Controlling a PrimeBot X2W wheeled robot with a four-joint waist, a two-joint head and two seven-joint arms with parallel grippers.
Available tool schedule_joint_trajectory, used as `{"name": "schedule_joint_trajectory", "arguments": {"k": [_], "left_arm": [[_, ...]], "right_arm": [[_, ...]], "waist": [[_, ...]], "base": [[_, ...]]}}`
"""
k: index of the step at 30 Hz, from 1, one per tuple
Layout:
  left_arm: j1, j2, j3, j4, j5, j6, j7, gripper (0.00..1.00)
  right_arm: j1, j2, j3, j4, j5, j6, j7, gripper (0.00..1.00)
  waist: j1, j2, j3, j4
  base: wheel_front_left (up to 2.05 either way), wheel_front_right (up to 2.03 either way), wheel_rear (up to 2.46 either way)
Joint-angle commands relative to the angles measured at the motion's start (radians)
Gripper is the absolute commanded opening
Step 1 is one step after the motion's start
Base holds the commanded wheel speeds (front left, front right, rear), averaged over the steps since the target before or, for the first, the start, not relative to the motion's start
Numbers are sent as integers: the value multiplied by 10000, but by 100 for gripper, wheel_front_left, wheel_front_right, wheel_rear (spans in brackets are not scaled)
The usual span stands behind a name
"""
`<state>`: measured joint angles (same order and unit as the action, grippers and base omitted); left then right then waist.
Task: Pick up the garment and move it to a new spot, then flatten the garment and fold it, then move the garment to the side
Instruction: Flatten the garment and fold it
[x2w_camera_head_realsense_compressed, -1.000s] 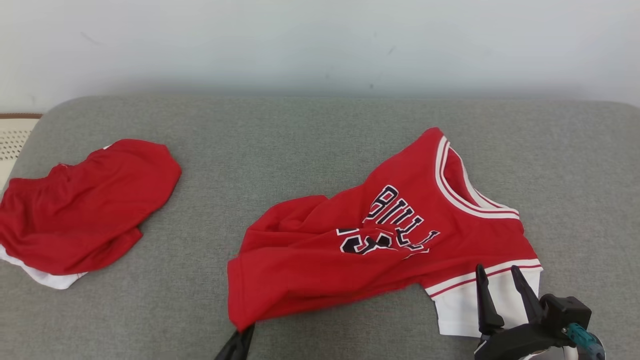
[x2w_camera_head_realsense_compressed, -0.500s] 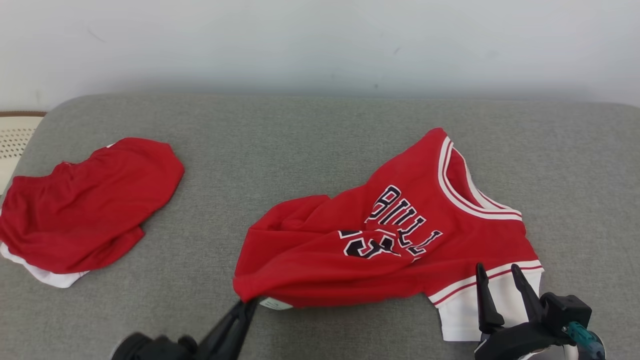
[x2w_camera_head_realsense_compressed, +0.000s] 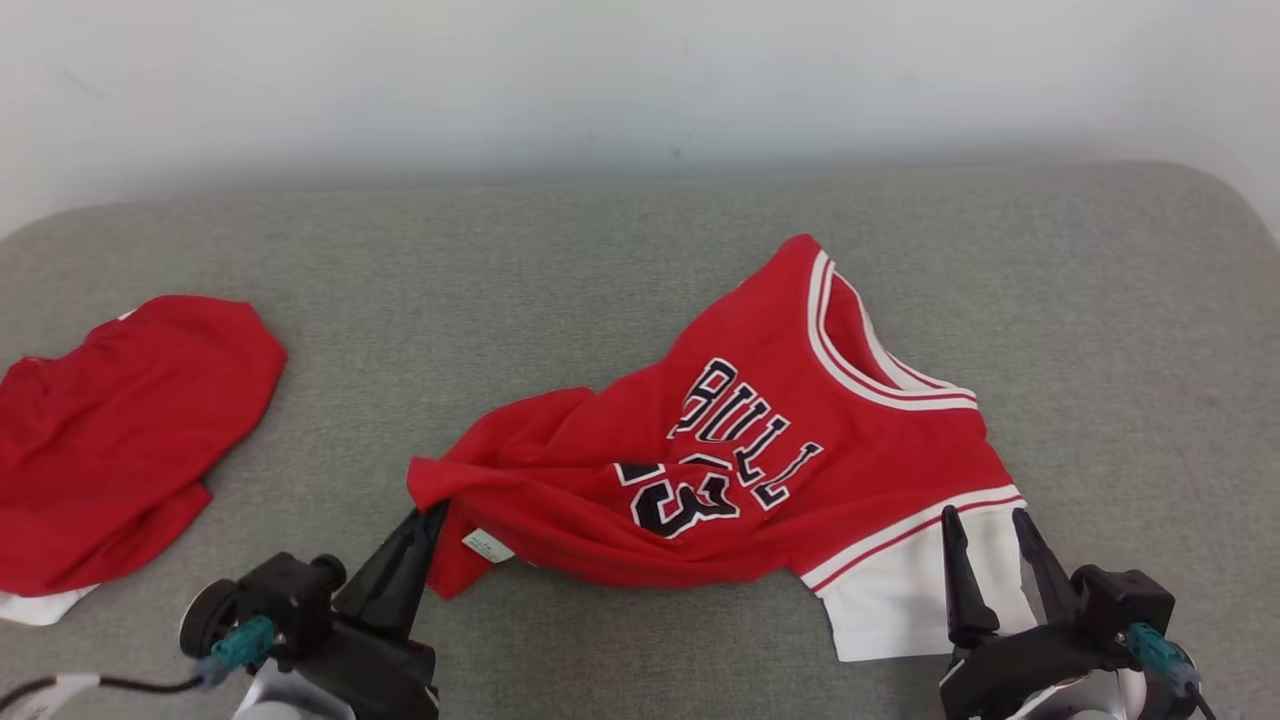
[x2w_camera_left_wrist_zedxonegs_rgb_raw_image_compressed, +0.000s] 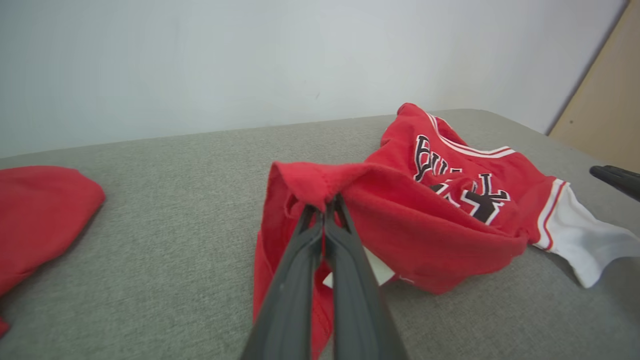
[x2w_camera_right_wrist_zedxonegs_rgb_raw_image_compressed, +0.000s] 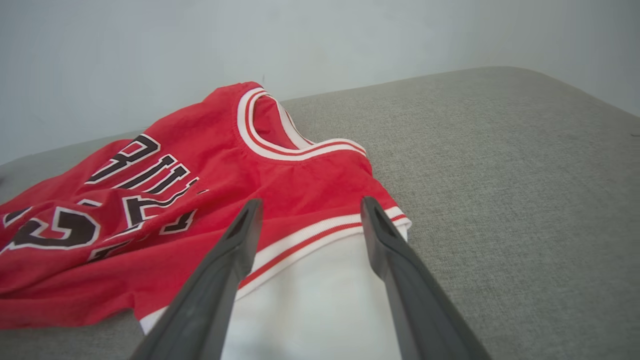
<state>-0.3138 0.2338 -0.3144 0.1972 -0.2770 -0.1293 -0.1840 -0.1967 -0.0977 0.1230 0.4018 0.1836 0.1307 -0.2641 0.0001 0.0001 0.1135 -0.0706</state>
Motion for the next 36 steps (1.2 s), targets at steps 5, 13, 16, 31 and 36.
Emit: {"name": "schedule_joint_trajectory", "arguments": {"k": [5, 13, 16, 31, 36], "left_arm": [[-849, -23, -296, 1393, -245, 6, -428, 0], [-1329, -337, -125, 2619, -97, 114, -823, 100], [-1059, -446, 236, 2291, -17, 285, -815, 100], [1773, -1397, 2553, -1515, 926, 825, -822, 100], [2292, -1634, 2979, -2164, 1286, 906, -816, 100]], "right_arm": [[-93, -9, 62, 106, 68, 1, -11, 100], [-34, -45, 6, 154, 54, 1, -11, 100], [9, -54, -45, 105, 31, 1, -11, 100], [230, -340, -602, 262, -124, 1, -11, 100], [304, -386, -962, 511, -402, 1, 154, 100]], "waist": [[-1, -1, 36, -284], [-1, -1, -61, -192], [-1, -1, -25, -51], [-1, -1, -38, 482], [-1, -1, -116, 653]], "base": [[0, 0, 0], [0, 0, 0], [0, 0, 0], [0, 0, 0], [0, 0, 0]]}}
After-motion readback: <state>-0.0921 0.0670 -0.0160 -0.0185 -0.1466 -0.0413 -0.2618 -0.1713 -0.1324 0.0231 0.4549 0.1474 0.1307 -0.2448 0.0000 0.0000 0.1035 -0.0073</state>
